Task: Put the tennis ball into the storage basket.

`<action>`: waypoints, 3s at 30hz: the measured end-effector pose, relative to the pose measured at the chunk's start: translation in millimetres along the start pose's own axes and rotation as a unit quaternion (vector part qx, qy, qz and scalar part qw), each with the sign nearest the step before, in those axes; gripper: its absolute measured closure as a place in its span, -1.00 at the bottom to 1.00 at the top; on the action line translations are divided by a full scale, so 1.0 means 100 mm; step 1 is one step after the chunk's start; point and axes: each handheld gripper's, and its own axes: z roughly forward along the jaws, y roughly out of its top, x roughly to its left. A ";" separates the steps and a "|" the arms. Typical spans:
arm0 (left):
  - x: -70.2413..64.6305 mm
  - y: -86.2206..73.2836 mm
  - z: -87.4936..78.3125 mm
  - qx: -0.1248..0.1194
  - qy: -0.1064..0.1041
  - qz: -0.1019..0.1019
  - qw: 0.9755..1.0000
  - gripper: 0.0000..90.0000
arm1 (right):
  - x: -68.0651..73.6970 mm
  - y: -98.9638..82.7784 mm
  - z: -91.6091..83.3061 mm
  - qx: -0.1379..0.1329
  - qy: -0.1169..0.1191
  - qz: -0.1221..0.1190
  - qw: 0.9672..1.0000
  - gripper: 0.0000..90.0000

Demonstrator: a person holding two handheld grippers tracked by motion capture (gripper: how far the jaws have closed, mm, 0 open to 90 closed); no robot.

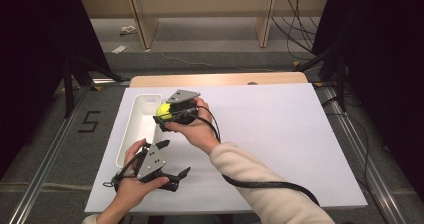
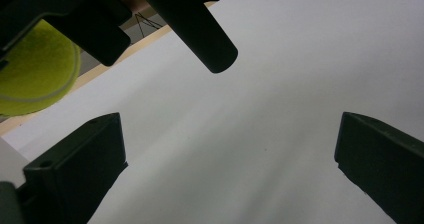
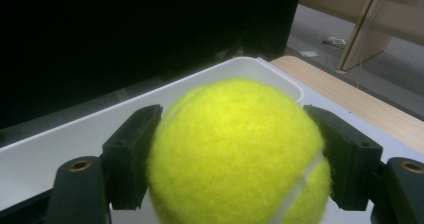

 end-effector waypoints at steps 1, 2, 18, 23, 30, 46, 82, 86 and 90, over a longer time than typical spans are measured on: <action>0.00 0.00 0.00 0.000 0.000 0.000 1.000 -1.00 | 0.00 0.01 0.00 0.001 0.000 -0.002 1.000 -0.39; 0.00 0.00 0.00 0.000 0.000 0.000 1.000 -1.00 | 0.00 0.02 0.01 0.000 0.001 -0.002 1.000 -0.39; 0.00 0.00 -0.01 0.001 0.001 0.001 1.000 -1.00 | 0.01 0.07 0.07 0.003 0.008 -0.003 1.000 -0.39; 0.00 0.00 0.00 0.001 0.001 0.002 1.000 -1.00 | 0.02 0.08 0.09 0.003 0.008 -0.002 1.000 -0.39; 0.00 0.00 -0.01 0.002 0.001 0.003 1.000 -1.00 | 0.03 0.09 0.11 0.006 0.010 -0.004 1.000 -0.39; 0.00 0.00 -0.01 0.001 0.000 0.004 1.000 -1.00 | 0.04 0.14 0.19 0.010 0.017 -0.007 1.000 -0.39; -0.01 -0.01 0.00 0.005 -0.002 0.007 1.000 -1.00 | 0.08 0.23 0.33 0.018 0.032 -0.012 0.999 -0.39; -0.01 0.00 0.00 0.004 -0.002 0.007 1.000 -1.00 | 0.09 0.22 0.36 0.018 0.033 -0.012 0.999 -0.39; -0.01 -0.01 0.00 0.005 -0.003 0.008 1.000 -1.00 | 0.10 0.22 0.38 0.022 0.037 -0.012 0.999 -0.39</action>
